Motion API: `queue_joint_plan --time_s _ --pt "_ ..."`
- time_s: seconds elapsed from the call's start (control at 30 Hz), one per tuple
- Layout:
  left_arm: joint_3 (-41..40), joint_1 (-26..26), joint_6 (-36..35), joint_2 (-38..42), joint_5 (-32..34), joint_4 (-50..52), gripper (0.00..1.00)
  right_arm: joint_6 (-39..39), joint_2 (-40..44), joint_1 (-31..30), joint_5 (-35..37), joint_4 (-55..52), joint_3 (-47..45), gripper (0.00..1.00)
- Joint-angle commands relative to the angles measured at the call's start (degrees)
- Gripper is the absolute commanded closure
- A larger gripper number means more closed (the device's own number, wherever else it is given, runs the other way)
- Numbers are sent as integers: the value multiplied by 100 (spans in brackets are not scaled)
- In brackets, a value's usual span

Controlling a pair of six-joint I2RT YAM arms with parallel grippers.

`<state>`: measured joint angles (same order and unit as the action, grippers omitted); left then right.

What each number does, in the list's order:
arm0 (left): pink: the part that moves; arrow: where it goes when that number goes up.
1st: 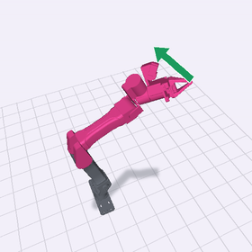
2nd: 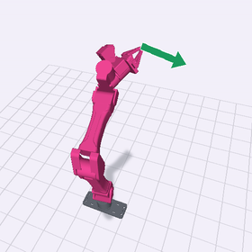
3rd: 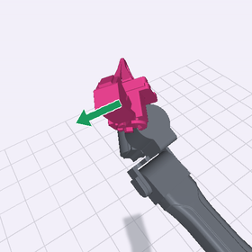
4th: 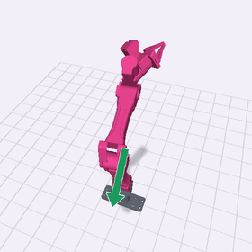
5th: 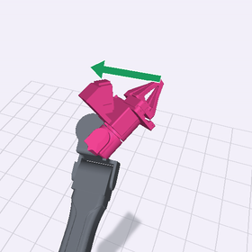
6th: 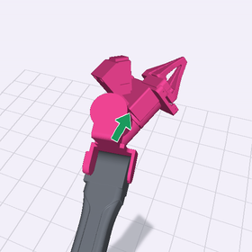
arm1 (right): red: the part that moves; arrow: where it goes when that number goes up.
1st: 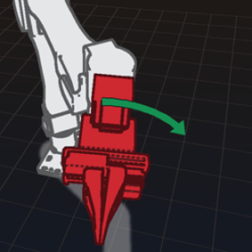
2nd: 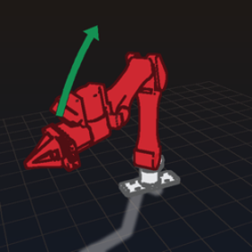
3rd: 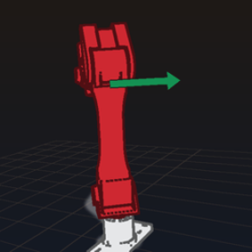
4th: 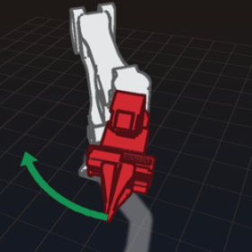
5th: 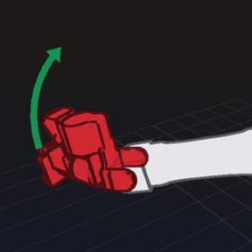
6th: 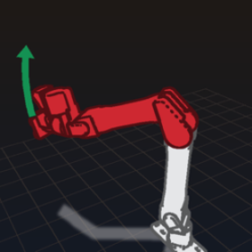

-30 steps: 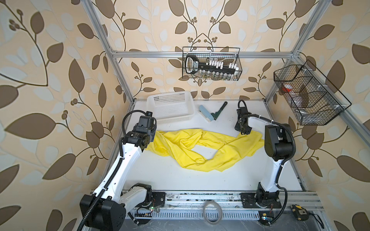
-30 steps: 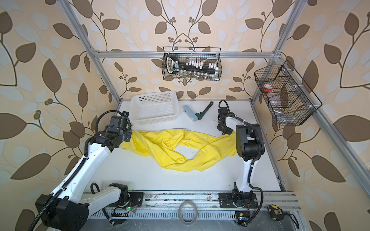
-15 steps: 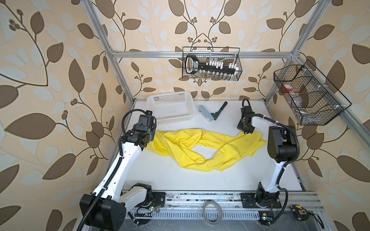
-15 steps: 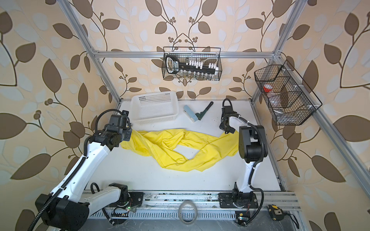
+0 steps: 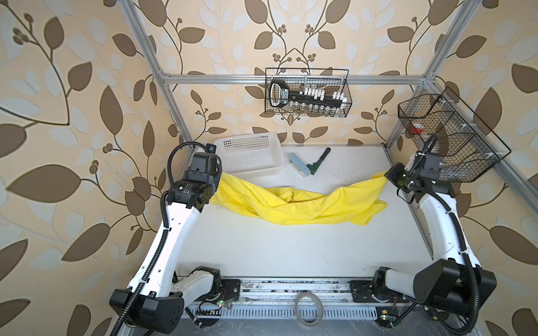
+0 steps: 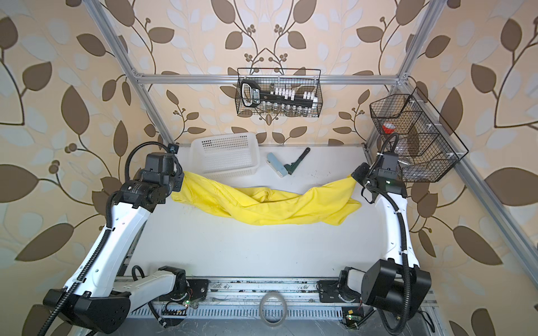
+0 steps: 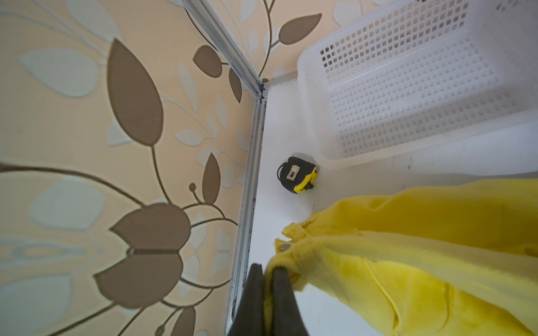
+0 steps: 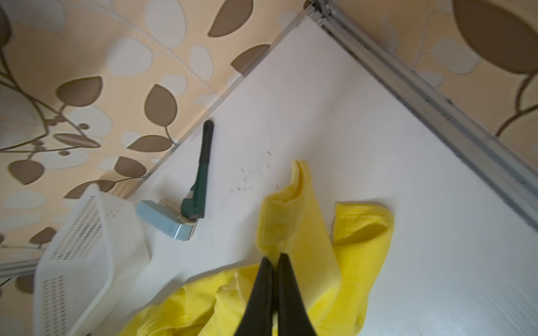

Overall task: Fold and stack the trousers
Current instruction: Flatten out the trousers at the center of the table.

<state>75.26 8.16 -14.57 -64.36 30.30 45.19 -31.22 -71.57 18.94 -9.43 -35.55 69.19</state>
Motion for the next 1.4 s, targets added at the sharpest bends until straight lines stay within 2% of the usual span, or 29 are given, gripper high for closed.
queue_joint_plan --time_s 0.0,0.17,0.27,0.4,0.63,0.77,0.93,1.03,1.13,1.27,1.37 --pt "473 -68 -304 -86 455 -373 100 -901 375 813 486 76 716 100" --pt "932 -182 -299 -392 310 -380 100 -1039 133 673 84 169 1132 100" --pt "811 -184 -157 -351 88 -414 100 -979 202 247 122 245 761 100" --pt "703 -191 -164 -383 141 -450 100 -869 410 -567 244 396 327 100" --pt "693 -402 212 -554 71 -575 100 -1079 702 -1199 631 478 810 100" --pt "610 -657 471 -605 -122 -712 100 -1024 686 -1200 893 247 1325 100" --pt "1015 -965 704 -903 -421 -814 100 -728 270 -983 1180 381 2028 100" --pt "1403 -1070 705 -1131 -497 -809 100 -750 -67 -614 823 851 2268 100" --pt "1815 -1224 718 -1312 -620 -758 100 -616 -410 -509 842 1065 2833 100" --pt "2441 -1326 703 -1582 -900 -556 100 -688 -965 -208 333 1081 3666 100" --pt "2855 -1334 782 -1715 -1075 -279 100 -889 -1103 63 -139 1071 3916 100"
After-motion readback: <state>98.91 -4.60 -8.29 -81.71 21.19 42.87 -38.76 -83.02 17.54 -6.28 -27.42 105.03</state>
